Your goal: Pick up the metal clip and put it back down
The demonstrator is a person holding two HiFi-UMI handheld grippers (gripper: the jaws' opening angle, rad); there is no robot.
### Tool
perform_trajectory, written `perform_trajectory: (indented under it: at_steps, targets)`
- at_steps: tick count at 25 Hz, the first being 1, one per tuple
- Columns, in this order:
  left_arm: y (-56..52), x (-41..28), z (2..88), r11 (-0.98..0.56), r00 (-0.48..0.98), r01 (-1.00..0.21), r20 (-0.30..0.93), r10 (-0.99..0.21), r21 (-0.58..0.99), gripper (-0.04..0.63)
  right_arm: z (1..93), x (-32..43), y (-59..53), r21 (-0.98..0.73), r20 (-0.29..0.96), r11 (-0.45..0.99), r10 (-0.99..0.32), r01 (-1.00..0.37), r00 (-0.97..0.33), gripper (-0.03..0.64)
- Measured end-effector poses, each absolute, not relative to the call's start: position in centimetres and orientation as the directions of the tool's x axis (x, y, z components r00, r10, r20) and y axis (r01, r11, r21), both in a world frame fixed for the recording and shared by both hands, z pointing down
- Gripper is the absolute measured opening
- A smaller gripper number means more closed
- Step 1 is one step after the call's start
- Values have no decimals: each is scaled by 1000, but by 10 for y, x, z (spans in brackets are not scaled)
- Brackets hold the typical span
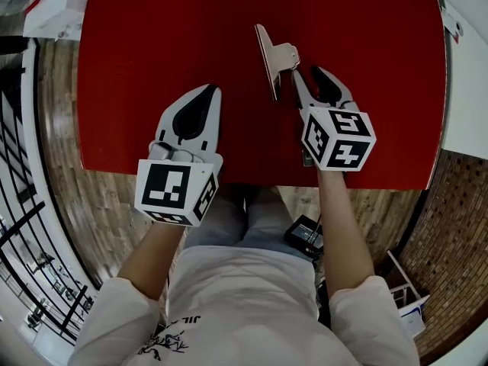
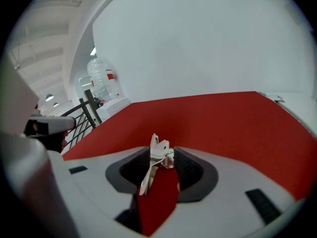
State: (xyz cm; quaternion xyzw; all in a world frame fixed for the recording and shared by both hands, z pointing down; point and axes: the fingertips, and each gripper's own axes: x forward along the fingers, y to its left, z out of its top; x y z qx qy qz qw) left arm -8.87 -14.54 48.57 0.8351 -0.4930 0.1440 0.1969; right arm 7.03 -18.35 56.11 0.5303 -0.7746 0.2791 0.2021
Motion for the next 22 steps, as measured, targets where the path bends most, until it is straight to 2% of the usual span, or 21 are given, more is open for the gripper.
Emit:
perform_trajectory:
  at_steps: [4,6,10,14,22]
  targets:
    - [-136,-84,463,-448,474,-878,419,-774,167,5,525,69,-171,-202,577,316,-727,-927,-374,128]
    - [-127,-84,449,-447,474,-879,418,-775,168,5,504,69,-161,-183,561,318,-743,-930,-364,68]
    - [-105,-85,426,-443,467,-882,418,-779,160,5,464,71,-142,-172,515,330,-773,-928,-370,9]
    - [-90,-84,398,-445,458,-886,391,-798,130,5,423,67,-119,-182,469,374,-780,-909,-414,6]
    - [-54,-79,356,-434,456,-889,370,-810,147,5,360,52,-56,-163,474,406,-768,-899,-432,6]
